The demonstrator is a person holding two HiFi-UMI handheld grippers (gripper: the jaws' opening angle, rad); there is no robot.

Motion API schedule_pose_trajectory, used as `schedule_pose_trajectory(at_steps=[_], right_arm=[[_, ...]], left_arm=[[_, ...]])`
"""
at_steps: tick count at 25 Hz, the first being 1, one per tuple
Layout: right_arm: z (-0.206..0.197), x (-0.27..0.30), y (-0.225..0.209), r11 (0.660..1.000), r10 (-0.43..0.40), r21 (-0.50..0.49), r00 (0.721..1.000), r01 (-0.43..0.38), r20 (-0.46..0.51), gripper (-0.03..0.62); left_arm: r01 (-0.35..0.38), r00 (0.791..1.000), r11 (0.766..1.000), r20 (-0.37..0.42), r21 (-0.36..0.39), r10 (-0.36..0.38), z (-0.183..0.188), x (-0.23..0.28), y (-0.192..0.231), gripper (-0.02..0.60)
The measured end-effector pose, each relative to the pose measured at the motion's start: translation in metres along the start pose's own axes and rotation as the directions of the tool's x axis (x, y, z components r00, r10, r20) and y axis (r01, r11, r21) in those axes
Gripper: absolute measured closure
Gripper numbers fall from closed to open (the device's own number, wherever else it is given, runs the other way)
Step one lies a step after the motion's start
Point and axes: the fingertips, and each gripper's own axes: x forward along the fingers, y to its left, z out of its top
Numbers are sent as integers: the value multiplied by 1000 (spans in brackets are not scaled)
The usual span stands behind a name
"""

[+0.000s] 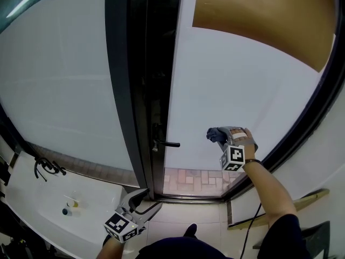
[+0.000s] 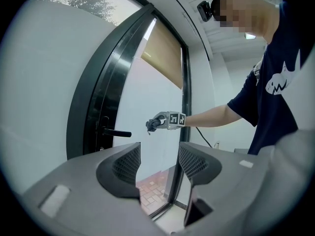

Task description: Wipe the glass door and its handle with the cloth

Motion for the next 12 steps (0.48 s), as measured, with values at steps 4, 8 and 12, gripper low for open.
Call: schedule_pose_trajectory(at_steps=[4, 8, 12], right_arm=[[-38, -10, 0, 999, 0, 49, 998, 3, -65, 437], [-43, -19, -5, 993, -9, 119, 997, 17, -71, 438], [10, -33, -29, 949, -26, 317, 996, -1, 80, 439]], left_arm=[[6, 1000, 1000, -1, 0, -6, -2, 2, 0, 341], [10, 1000, 1000, 1, 0, -10, -2, 2, -1, 341], [-1, 1000, 1000, -6, -2, 1, 1, -2, 0, 341]])
